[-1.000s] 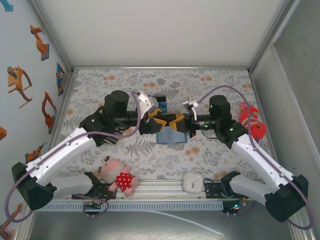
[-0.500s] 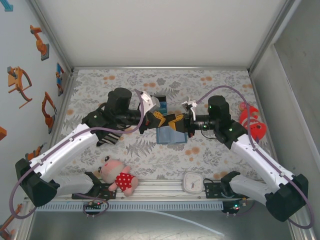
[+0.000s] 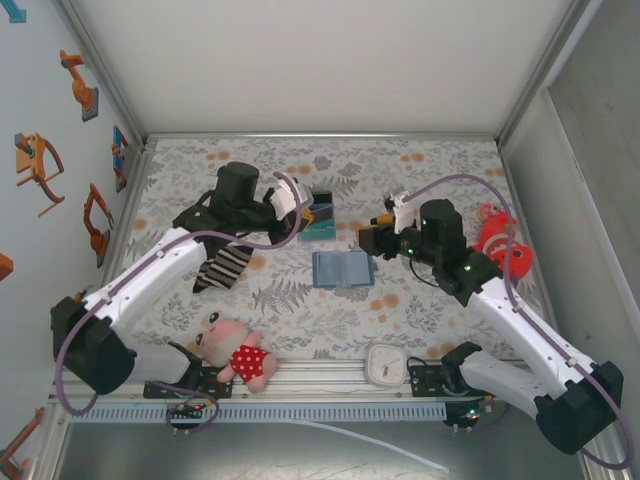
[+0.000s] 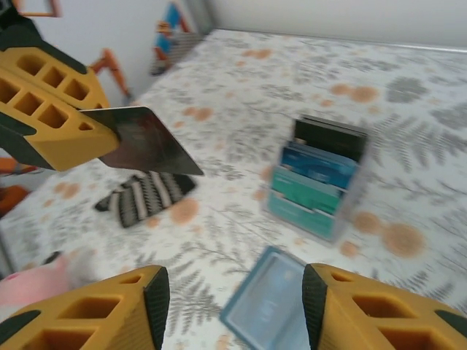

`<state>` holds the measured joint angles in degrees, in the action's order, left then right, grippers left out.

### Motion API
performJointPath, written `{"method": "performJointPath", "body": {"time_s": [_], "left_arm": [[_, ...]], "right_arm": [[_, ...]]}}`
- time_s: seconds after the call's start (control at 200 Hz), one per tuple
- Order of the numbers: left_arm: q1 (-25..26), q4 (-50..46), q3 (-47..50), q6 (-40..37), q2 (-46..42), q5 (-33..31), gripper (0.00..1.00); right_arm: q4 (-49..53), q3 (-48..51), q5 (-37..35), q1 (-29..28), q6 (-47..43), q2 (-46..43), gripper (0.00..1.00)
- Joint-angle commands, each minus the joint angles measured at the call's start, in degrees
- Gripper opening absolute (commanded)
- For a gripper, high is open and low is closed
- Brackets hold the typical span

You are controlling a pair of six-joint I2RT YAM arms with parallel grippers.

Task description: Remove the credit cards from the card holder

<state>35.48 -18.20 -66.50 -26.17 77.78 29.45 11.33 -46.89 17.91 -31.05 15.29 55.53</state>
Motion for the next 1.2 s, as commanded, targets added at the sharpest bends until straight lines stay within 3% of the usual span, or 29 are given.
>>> {"method": "performJointPath", "body": {"time_s": [0.0, 0.2, 0.491, 1.197], "left_arm": [[-3.16, 1.66, -3.23, -8.62, 5.25, 0.87, 0.0], [-7.56, -0.96, -11.66, -15.01, 17.91, 1.96, 0.0], [-9.36, 0.05, -19.25, -20.71, 30.82, 2.77, 0.0], [-10.66, -3.68, -29.12, -23.56, 42.95, 7.05, 0.0]], "right_arm": [[2.11, 1.31, -8.7, -0.19, 3.85, 0.07, 0.51], [3.05, 2.15, -11.8, -0.33, 7.68, 2.52, 0.5], [4.6, 1.37, -16.66, -1.1, 10.26, 5.5, 0.49], [4.38, 0.05, -17.47, -1.56, 11.44, 6.43, 0.46]]}}
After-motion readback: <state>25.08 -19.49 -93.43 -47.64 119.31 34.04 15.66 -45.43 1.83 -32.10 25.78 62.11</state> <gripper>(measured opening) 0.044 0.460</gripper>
